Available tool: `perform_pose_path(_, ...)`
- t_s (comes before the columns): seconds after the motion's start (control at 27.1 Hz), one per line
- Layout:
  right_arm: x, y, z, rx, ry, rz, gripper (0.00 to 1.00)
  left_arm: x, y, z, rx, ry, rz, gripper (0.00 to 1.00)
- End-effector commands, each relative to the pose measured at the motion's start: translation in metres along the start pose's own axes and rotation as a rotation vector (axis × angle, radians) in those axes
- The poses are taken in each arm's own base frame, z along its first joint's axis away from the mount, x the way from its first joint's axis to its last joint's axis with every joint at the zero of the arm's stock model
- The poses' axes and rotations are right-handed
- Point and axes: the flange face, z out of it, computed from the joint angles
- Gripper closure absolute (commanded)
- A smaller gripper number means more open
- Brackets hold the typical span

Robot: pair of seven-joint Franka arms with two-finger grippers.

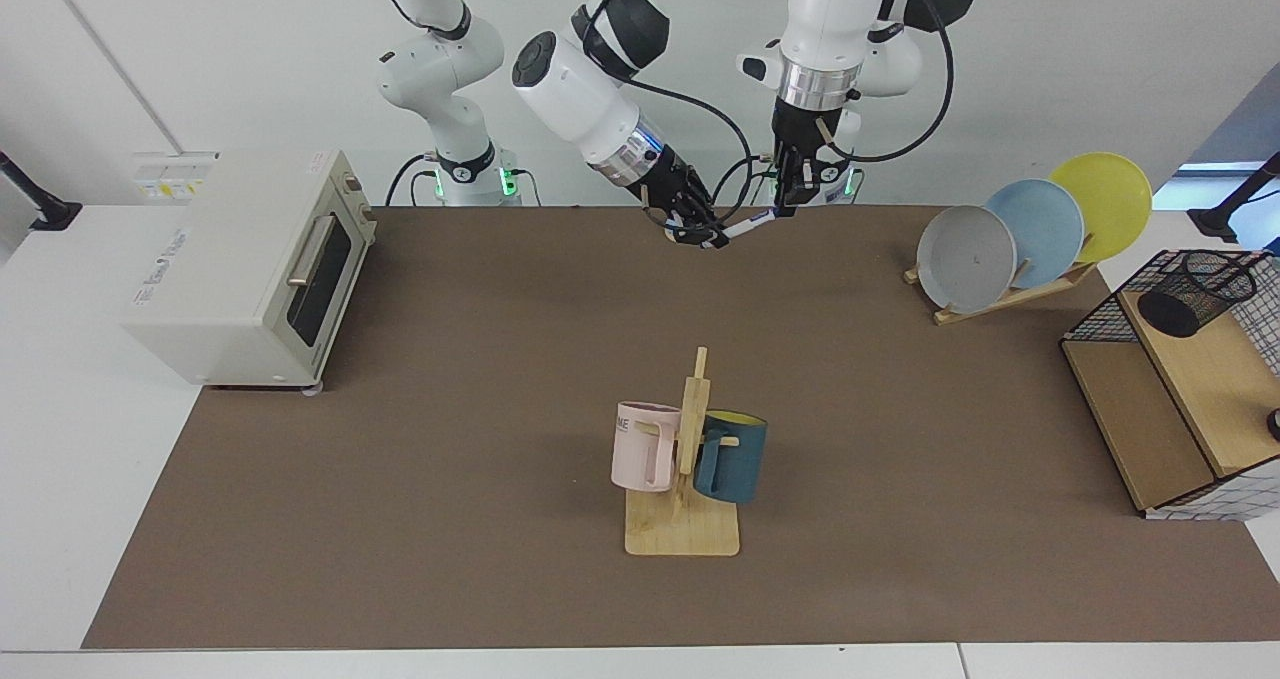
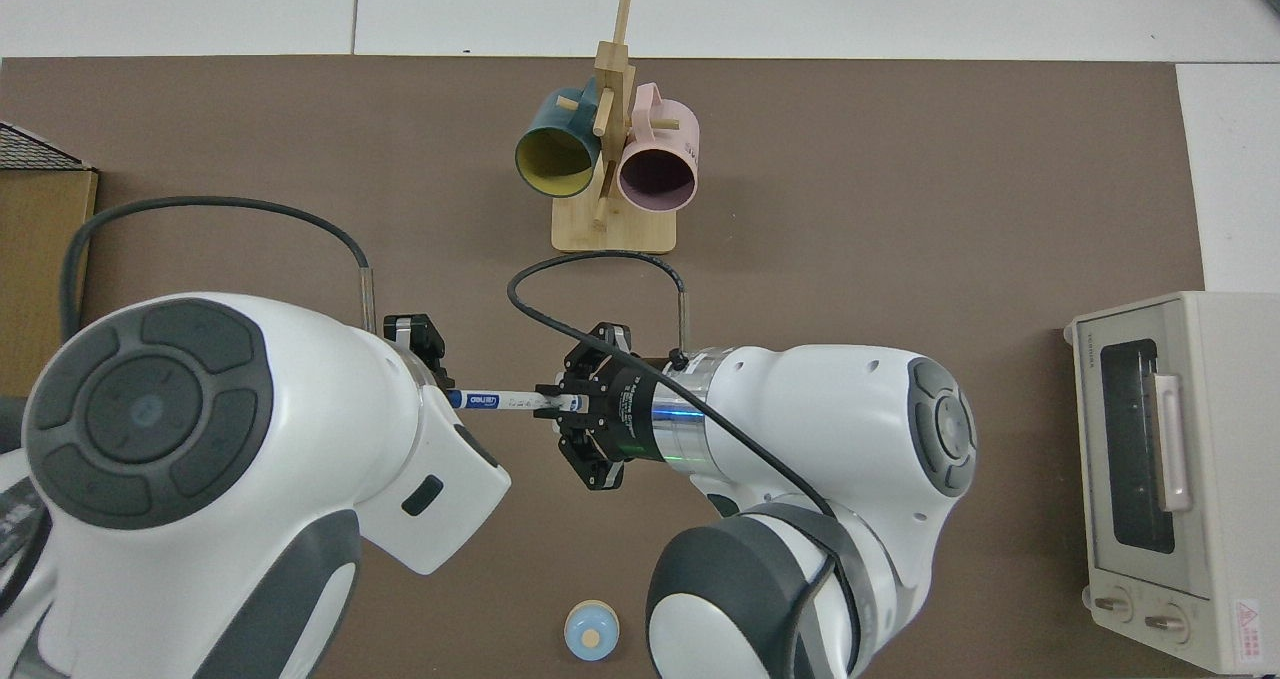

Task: Put markers into pen holder
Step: 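Grasp the marker with the left gripper while the right gripper opens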

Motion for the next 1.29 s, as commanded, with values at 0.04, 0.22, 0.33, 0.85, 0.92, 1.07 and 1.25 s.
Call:
perform_pose_path(0.04,-0.001,-0.012,-0.010,0.037,-0.035,0.090,1.00,0.006,0.014,0.003,-0.011,0.005,-0.005,1.00)
perform_pose_path(0.22,0.001,-0.011,-0.009,0.043,0.003,0.045,1.00,0.006,0.013,0.004,-0.010,0.007,-0.008,1.00)
perform_pose_path(0.33,-0.001,-0.010,-0.009,0.041,0.004,0.046,1.00,-0.001,0.009,0.005,-0.016,0.005,-0.022,1.00)
perform_pose_path(0.85,-0.002,-0.011,-0.016,0.046,-0.008,0.060,0.40,-0.024,0.000,0.004,-0.029,0.003,-0.067,1.00)
perform_pose_path(0.92,-0.003,-0.011,-0.016,0.049,-0.003,0.054,0.18,-0.023,0.000,0.004,-0.029,0.003,-0.067,1.00)
perform_pose_path(1.07,-0.003,-0.011,-0.019,0.051,-0.003,0.046,0.01,-0.025,-0.001,0.005,-0.031,0.001,-0.070,1.00)
perform_pose_path(1.25,-0.004,-0.011,-0.023,0.055,-0.003,0.035,0.01,-0.041,-0.006,0.006,-0.040,-0.015,-0.097,1.00)
